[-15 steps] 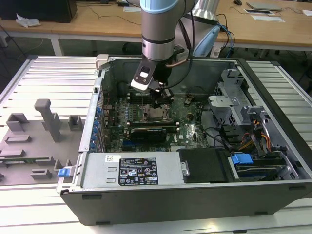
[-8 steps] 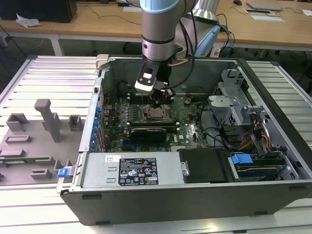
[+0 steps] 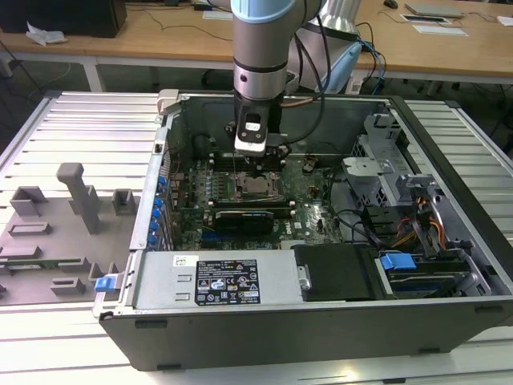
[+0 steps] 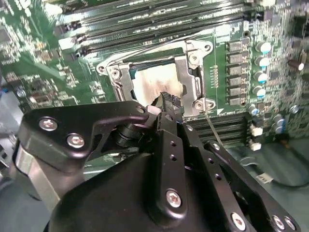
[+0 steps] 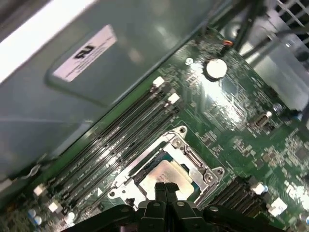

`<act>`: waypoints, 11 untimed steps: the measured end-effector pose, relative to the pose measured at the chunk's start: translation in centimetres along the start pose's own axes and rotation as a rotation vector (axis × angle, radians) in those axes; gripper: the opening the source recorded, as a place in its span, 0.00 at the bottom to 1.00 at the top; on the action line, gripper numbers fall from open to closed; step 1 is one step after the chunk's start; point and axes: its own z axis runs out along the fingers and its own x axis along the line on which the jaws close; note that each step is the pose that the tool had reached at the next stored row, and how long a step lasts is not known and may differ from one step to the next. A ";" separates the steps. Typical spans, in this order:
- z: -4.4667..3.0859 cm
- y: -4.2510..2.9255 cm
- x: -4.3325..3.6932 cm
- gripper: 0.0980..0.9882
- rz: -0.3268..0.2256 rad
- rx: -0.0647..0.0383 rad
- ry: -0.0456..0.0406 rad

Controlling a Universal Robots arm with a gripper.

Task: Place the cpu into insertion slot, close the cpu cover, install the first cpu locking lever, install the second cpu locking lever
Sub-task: 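Close the cpu cover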

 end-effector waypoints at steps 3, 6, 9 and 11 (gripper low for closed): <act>0.01 0.00 0.00 0.01 -0.099 -0.001 0.0043; 0.01 0.00 0.00 0.01 -0.164 -0.001 0.0072; 0.03 0.00 0.00 0.01 -0.223 -0.002 0.0100; 0.04 -0.01 0.00 0.01 -0.270 -0.002 0.0122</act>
